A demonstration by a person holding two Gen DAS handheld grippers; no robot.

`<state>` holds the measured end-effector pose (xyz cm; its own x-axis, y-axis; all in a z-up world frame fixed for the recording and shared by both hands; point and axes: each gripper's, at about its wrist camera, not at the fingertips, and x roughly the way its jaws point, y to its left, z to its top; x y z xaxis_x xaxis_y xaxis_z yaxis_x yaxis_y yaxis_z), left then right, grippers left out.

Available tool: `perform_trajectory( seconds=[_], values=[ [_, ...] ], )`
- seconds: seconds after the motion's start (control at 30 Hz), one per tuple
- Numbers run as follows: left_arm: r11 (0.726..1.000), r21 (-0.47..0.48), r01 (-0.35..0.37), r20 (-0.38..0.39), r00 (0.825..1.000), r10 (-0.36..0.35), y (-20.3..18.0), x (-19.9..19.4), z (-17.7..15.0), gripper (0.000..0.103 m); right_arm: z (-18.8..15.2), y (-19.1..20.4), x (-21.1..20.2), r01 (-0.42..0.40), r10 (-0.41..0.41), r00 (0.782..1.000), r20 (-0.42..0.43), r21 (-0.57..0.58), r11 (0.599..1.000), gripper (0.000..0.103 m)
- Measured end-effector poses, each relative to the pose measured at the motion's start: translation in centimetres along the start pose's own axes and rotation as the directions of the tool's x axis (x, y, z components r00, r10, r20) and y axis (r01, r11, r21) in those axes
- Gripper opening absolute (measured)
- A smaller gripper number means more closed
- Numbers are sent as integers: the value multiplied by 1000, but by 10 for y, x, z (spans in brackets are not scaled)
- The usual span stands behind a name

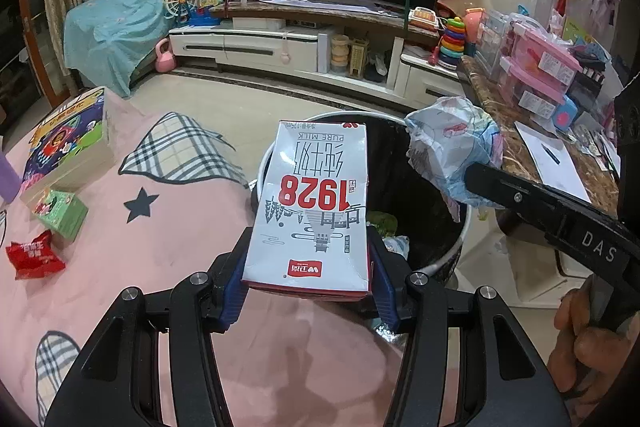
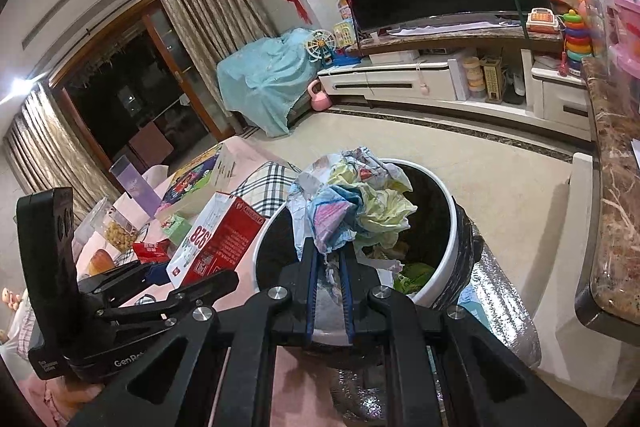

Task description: Collect trash

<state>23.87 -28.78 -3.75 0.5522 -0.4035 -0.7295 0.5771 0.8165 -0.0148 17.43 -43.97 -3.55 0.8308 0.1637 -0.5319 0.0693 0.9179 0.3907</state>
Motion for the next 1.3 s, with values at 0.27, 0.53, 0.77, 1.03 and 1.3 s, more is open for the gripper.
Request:
perform_trajectory(
  seconds=[0.27, 0.53, 0.77, 1.03, 1.3],
  values=[
    [1000, 9, -8, -21, 1000, 8, -4, 16, 10, 52, 7, -5, 11, 9, -9, 1000, -30, 9, 1000, 10],
    [1000, -1, -8, -33, 999, 8, -5, 25, 14, 52, 13, -13, 17, 5, -3, 999, -43, 36, 999, 11],
    [1000, 0, -3, -43, 999, 3, -7, 32, 19, 52, 16, -14, 23, 8, -7, 998, -65, 26, 1000, 11],
    [1000, -1, -4, -56, 998, 4, -5, 38, 22, 52, 19, -17, 30, 16, -14, 997, -77, 27, 1000, 14],
    [1000, -12, 13, -64, 998, -13, -4, 42, 26, 53, 22, -28, 31, 21, -16, 997, -82, 60, 998, 17]
  ],
)
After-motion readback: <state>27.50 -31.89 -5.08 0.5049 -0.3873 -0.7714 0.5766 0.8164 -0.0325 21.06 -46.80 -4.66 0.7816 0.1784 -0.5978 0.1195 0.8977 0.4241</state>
